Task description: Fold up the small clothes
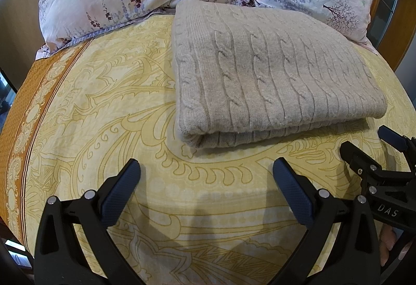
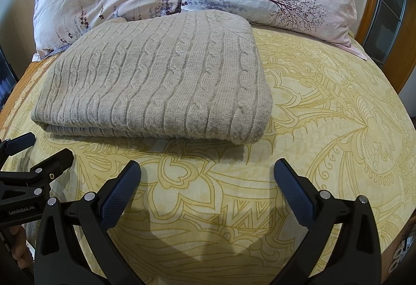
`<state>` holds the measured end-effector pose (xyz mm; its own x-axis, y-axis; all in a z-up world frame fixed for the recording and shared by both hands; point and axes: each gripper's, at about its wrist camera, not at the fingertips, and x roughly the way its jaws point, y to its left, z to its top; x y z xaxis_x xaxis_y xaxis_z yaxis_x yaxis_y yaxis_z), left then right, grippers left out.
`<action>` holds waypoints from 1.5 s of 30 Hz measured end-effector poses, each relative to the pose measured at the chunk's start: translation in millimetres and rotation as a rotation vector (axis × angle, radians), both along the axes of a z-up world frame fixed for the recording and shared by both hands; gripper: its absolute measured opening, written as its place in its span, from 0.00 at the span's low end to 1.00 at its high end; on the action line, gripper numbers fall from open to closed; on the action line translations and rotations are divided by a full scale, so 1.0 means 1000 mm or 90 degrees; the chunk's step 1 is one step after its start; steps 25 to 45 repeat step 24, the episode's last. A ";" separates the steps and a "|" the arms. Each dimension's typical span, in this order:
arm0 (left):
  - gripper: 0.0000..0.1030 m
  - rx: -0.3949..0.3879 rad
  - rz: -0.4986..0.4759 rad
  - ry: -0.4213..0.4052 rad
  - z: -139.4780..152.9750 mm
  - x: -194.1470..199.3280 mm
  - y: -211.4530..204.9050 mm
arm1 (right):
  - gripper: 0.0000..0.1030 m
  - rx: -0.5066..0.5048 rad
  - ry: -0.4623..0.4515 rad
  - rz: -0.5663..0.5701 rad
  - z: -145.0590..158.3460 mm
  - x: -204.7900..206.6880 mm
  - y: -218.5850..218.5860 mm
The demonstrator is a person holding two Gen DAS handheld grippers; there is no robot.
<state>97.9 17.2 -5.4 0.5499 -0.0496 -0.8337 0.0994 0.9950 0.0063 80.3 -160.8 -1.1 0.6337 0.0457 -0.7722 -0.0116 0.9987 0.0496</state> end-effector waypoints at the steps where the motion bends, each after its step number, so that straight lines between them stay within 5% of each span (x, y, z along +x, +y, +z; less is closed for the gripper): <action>1: 0.98 0.000 0.000 0.001 0.000 0.001 0.000 | 0.99 0.000 0.000 0.001 0.000 0.000 0.000; 45: 0.98 0.000 -0.002 0.004 0.001 0.001 0.001 | 0.99 0.000 0.000 0.001 0.000 0.000 0.000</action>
